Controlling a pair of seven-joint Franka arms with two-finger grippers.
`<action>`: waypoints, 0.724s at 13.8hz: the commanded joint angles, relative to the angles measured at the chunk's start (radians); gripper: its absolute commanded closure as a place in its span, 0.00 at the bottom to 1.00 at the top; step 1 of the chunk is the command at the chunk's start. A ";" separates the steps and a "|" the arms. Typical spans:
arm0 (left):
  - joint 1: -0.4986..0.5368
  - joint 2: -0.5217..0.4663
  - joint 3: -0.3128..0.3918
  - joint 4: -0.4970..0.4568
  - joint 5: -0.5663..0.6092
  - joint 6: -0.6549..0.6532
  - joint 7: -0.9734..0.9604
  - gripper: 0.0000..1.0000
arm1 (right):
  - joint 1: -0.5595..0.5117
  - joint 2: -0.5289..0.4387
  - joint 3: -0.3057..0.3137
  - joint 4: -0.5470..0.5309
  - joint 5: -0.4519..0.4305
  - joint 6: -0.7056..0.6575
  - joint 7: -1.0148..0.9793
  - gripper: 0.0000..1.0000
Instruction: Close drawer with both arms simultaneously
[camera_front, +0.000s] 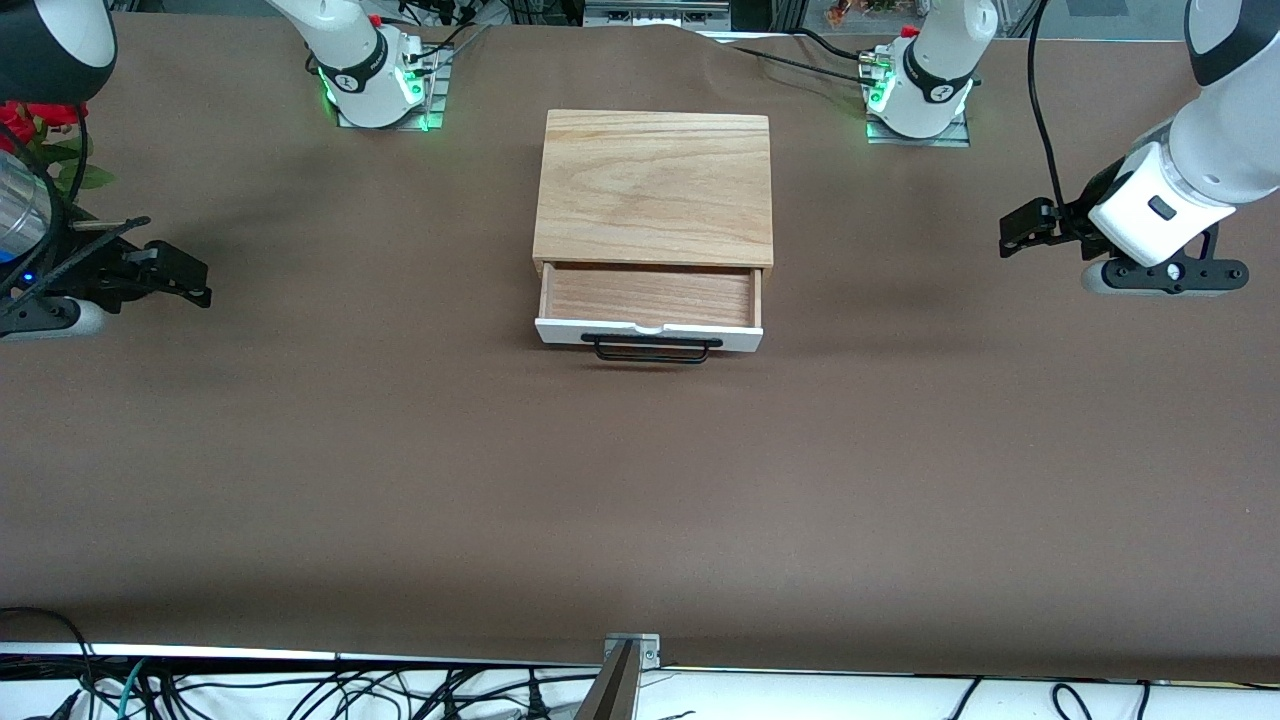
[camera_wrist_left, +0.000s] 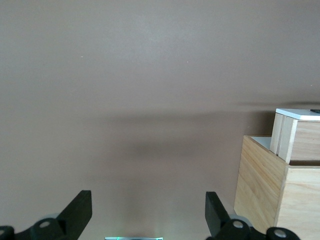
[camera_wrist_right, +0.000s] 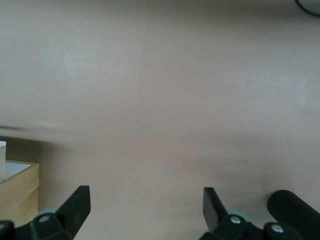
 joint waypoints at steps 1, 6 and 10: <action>-0.004 0.006 0.002 0.022 -0.017 -0.023 0.018 0.00 | -0.011 -0.011 0.010 -0.014 -0.003 0.006 0.018 0.00; -0.005 0.007 0.002 0.024 -0.019 -0.022 0.018 0.00 | -0.016 -0.011 0.010 -0.014 -0.003 0.008 0.018 0.00; -0.013 0.050 -0.013 0.082 -0.028 -0.022 0.018 0.00 | -0.016 -0.011 0.010 -0.014 -0.003 0.008 0.018 0.00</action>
